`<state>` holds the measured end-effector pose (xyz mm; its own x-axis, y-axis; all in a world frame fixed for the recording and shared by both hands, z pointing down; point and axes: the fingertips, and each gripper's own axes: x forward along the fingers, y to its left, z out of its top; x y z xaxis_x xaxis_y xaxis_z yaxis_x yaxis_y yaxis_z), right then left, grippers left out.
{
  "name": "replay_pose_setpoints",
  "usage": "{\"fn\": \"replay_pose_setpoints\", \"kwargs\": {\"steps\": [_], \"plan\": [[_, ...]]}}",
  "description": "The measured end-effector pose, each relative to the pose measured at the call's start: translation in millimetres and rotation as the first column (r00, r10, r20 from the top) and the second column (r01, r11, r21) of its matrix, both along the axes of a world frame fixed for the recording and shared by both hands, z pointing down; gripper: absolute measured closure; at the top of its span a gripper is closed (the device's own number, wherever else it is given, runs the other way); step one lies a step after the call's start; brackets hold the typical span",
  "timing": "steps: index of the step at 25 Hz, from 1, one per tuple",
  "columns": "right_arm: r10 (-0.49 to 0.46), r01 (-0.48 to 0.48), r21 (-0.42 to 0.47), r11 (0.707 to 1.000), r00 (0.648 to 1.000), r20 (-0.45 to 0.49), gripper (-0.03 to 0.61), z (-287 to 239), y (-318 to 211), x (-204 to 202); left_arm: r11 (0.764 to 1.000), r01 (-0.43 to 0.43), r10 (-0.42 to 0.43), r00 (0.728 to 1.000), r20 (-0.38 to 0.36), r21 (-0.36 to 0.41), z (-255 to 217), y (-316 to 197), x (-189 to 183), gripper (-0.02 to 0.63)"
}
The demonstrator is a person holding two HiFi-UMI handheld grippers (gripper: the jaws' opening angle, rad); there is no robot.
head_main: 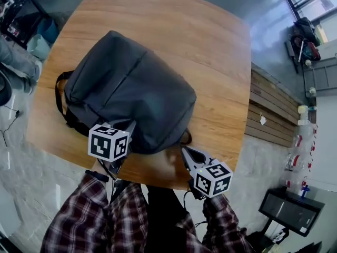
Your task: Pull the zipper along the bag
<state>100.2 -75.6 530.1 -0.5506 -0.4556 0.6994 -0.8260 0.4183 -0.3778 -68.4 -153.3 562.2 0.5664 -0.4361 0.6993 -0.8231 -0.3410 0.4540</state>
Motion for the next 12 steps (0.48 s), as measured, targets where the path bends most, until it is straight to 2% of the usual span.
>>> {"fn": "replay_pose_setpoints", "kwargs": {"steps": [2,4,6,7,8,10,12], "plan": [[-0.007,0.007,-0.016,1.000,1.000,0.010,0.563,0.6,13.0,-9.6,0.998,-0.060,0.058,0.996,0.071,0.030,1.2,-13.1,2.6,0.604],[-0.005,0.006,-0.036,0.999,0.999,0.036,0.563,1.8,25.0,-24.3,0.996,-0.069,0.060,0.989,0.133,0.061,-0.6,-30.3,1.7,0.604],[-0.011,0.014,-0.054,0.998,0.997,0.071,0.563,4.2,36.6,-45.7,0.993,-0.015,-0.006,0.983,0.183,0.114,-12.5,-49.3,-4.9,0.604],[-0.017,0.023,-0.062,0.998,0.996,0.087,0.563,5.8,41.8,-58.5,0.988,0.028,-0.057,0.981,0.184,0.154,-25.8,-57.3,-8.5,0.604],[-0.023,0.030,-0.069,0.997,0.995,0.101,0.563,7.6,45.9,-71.3,0.978,0.072,-0.103,0.982,0.157,0.195,-43.7,-62.4,-9.4,0.604],[-0.026,0.036,-0.078,0.996,0.992,0.125,0.563,10.5,50.4,-93.8,0.965,0.121,-0.134,0.990,0.039,0.234,-79.9,-58.7,2.7,0.604],[-0.030,0.041,-0.079,0.996,0.990,0.136,0.563,9.9,52.0,-109.5,0.975,0.105,-0.093,0.993,-0.071,0.194,-94.4,-37.8,25.3,0.604]]}}
